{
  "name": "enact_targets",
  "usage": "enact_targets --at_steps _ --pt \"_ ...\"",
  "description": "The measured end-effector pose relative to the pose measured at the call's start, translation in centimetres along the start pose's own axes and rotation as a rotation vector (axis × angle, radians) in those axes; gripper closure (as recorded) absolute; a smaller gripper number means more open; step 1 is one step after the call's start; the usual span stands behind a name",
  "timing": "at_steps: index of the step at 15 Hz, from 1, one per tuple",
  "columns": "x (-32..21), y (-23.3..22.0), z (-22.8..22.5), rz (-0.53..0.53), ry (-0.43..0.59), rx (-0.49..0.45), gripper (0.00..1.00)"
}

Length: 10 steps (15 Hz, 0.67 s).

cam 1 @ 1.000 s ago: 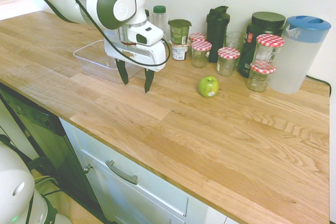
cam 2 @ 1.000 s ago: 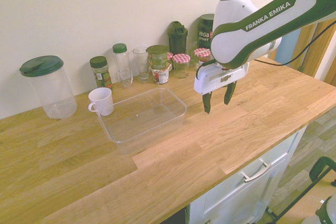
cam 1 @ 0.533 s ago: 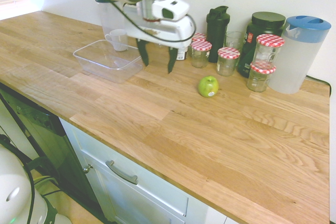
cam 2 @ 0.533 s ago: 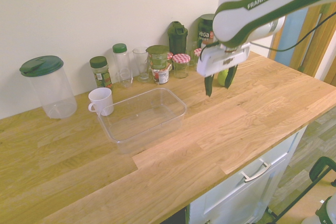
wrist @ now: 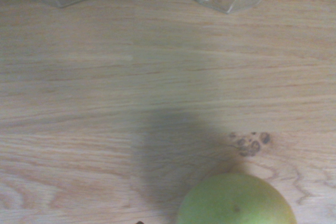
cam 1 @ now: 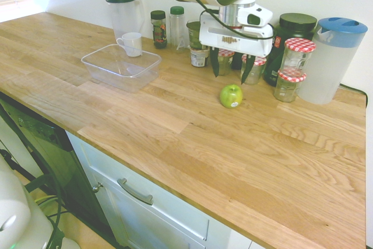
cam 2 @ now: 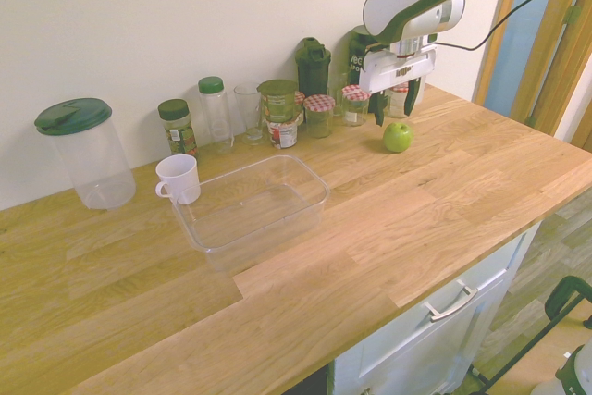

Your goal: Put the apple into the container

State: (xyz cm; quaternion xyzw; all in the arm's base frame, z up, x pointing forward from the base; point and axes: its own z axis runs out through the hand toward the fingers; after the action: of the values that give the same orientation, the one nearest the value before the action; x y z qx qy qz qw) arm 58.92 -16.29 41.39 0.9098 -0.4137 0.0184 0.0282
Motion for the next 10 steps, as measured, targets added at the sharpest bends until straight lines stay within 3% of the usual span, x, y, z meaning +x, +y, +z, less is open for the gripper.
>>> enact_targets --at_steps 5,6,10 --pt "1.1 0.4 2.7 -0.028 -0.078 -0.066 0.0" --pt "1.0 0.3 3.2 -0.035 -0.088 -0.073 1.0" --pt "1.0 0.2 4.7 -0.047 -0.107 -0.085 1.0"
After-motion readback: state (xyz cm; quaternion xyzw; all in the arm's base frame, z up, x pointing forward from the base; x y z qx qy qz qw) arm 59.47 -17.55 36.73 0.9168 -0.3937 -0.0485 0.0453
